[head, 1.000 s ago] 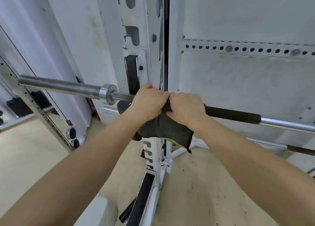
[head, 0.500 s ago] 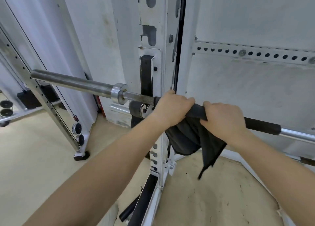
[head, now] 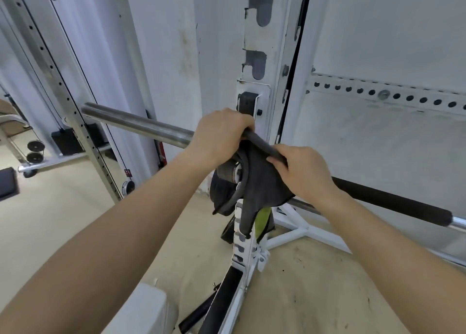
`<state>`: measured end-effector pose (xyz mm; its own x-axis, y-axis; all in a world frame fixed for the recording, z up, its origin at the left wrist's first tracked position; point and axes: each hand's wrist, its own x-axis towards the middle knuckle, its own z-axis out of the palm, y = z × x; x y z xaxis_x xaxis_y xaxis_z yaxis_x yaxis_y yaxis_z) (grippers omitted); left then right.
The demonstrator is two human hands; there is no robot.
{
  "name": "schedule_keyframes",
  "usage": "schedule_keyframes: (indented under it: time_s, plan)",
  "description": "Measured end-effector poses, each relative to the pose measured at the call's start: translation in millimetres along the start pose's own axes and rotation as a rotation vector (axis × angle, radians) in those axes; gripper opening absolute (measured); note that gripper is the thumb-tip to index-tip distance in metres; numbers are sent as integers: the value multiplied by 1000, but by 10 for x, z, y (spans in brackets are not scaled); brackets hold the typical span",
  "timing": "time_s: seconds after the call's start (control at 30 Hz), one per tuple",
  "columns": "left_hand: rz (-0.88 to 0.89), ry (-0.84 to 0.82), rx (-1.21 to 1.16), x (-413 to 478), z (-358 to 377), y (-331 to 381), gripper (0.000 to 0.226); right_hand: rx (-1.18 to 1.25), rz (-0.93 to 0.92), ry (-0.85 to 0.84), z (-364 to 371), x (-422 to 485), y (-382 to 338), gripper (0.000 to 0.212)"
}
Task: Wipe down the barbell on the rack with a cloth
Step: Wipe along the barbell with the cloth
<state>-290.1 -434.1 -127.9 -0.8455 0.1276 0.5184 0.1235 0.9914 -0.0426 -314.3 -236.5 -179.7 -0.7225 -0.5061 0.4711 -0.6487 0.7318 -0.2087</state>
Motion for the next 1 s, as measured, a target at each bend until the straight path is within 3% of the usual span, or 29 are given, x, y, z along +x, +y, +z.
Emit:
schedule_keyframes:
  time_s: [0.13,0.27,0.4,0.53,0.63,0.7,0.77,0.87,1.0]
  plan:
    - [-38,194,-178,108,-81,-345,34,287,75,242,41,217,-347,29]
    - [-18,300,-94,-56,211,-659,25,270,-18,148,278,275,-674,41]
    - [40,200,33,-202,444,-840,21,121,-90,-25,425,212,-666,45]
    - [98,-96,5,-119,390,-791,39,113,-59,-10,378,314,-663,39]
    - [92,-284,1,9,395,-725,34,104,-13,38,361,326,-708,32]
    - [83,-321,-44,40,405,-699,28,92,-10,65,387,297,-737,27]
    - [104,-262,-40,-47,414,-714,28,83,1,79,416,278,-755,29]
    - [164,-21,52,-360,480,-795,44,107,51,65,392,309,-729,33]
    - [91,203,82,-799,730,-767,45,89,48,-6,332,380,-706,33]
